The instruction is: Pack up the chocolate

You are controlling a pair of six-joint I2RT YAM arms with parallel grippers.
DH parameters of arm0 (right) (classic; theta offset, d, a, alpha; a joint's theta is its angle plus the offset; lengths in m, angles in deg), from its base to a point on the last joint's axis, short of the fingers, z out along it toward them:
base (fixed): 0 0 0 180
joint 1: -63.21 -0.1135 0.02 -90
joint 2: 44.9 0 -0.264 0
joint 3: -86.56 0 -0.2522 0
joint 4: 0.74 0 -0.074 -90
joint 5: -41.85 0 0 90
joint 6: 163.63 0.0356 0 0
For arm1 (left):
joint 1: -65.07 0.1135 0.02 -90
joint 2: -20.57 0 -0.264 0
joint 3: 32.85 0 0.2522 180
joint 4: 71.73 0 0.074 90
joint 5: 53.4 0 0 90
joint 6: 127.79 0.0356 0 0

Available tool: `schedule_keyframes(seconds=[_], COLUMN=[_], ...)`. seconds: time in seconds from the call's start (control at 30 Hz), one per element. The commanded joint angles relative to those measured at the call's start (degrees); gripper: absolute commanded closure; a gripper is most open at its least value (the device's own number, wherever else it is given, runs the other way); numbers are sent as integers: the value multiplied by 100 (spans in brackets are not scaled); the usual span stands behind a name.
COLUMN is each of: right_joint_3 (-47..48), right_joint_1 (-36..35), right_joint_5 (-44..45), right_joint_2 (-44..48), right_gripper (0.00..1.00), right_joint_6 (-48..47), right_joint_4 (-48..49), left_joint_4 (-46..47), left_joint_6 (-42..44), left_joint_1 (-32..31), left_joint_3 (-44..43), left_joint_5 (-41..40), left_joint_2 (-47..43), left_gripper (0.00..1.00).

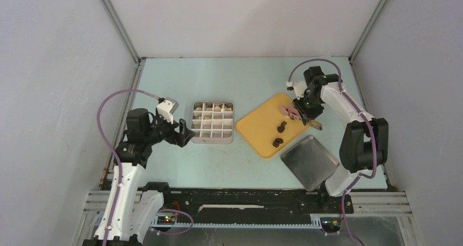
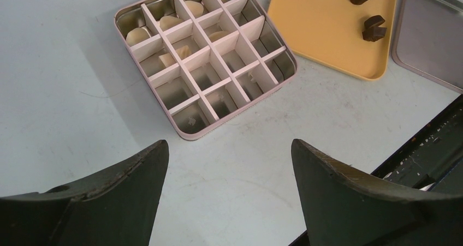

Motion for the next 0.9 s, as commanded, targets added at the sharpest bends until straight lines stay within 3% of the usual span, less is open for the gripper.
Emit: schedule_keyframes(seconds=[0.0,0.53,0.87], right_joint_3=[154,620,940], right_joint_1=[-44,-242,-339], right_joint_5=[164,363,-22], right_joint_2=[31,-376,-257], right_gripper=[67,68,88], right_joint_6=[81,143,149], right_joint_4=[-208,-502,-850], left_joint_4=[130,120,126], left_joint_6=[-16,17,16], left_joint_1=[53,53,53], left_joint_3=[100,122,104], left_joint_5=[71,111,111], left_joint_2=[-35,-56,-36], left_gripper=[13,13,13])
